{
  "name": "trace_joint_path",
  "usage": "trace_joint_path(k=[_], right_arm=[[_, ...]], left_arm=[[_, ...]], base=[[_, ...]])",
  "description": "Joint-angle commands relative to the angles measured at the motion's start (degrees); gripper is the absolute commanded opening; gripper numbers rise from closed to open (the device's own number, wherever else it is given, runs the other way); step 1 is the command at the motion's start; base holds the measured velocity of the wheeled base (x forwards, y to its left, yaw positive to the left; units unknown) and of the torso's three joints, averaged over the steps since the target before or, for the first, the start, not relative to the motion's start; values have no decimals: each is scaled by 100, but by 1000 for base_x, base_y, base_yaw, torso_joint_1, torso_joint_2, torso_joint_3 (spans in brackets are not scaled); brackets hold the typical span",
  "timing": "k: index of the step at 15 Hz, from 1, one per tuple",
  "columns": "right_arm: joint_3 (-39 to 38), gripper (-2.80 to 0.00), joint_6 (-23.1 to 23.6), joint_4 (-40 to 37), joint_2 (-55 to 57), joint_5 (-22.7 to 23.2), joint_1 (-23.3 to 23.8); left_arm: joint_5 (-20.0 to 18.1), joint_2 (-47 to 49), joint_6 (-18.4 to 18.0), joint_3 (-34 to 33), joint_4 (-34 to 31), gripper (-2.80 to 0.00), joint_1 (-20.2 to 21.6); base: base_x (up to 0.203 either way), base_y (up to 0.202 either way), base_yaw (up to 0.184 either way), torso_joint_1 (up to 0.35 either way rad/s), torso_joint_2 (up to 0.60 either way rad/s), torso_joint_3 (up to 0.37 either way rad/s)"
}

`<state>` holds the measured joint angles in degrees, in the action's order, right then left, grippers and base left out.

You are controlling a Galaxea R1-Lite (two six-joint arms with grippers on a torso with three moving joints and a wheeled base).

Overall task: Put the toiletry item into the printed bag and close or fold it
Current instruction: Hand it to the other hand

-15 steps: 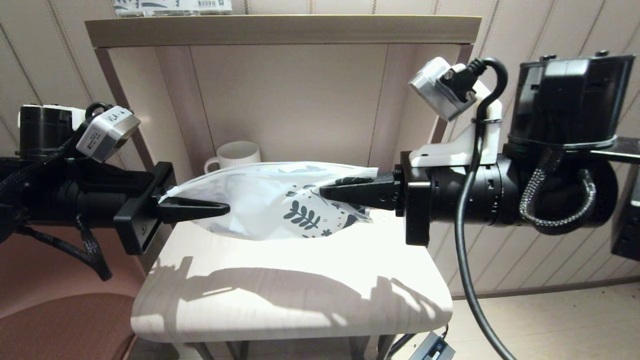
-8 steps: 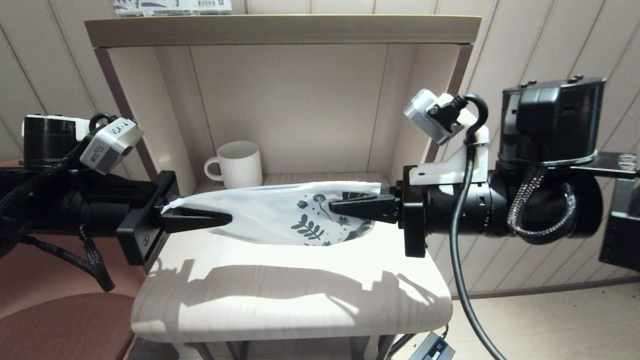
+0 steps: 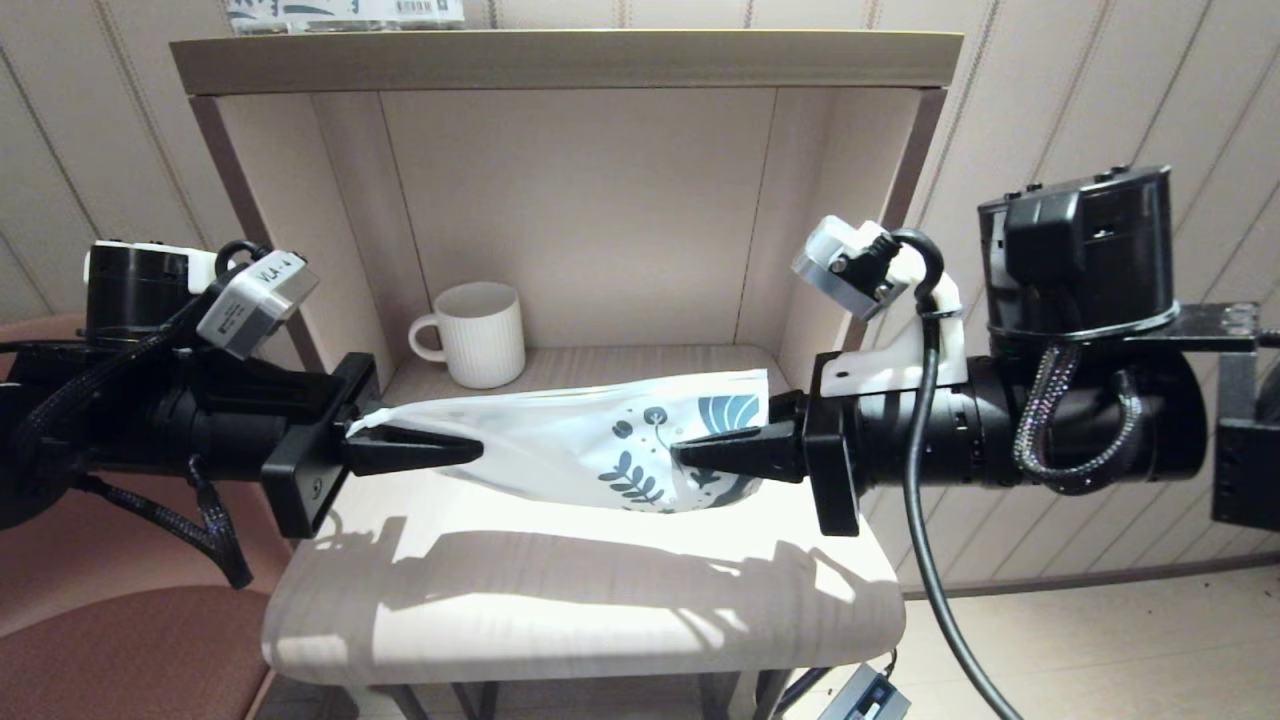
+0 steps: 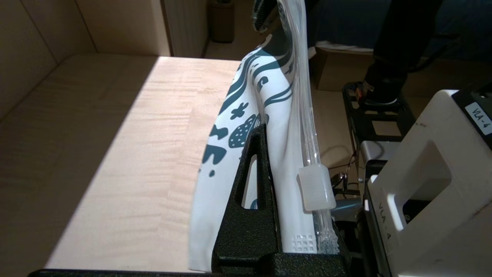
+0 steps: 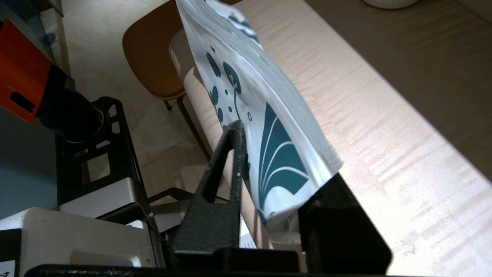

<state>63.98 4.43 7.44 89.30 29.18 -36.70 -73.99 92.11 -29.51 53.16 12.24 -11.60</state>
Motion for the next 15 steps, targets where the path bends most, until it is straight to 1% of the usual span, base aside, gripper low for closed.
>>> trace_joint_path(k=[1,6,12,13,14,15], right_arm=[[27,-280,14,20,43,27,-39],[159,-280,15,-6,-53,18,22],[95,-280,102,-175,-97,9,-30],[129,-280,106,-361,-97,-24,-31],[132,-280,116,-400,-89,-190,-40],[133,0,138,-410,-89,-272,-48]], left_arm=[[-40,26,-20,-25,12,-280,-33],[-19,219,-37,-16,59,-280,-36],[-28,202,-31,-34,105,-280,-45],[-28,202,-29,-34,103,-280,-36],[-28,211,-29,-34,103,-280,-45],[-28,219,-29,-34,103,-280,-51]], base=[[0,0,0,0,0,0],[0,0,0,0,0,0],[0,0,0,0,0,0],[0,0,0,0,0,0],[0,0,0,0,0,0],[0,0,0,0,0,0]])
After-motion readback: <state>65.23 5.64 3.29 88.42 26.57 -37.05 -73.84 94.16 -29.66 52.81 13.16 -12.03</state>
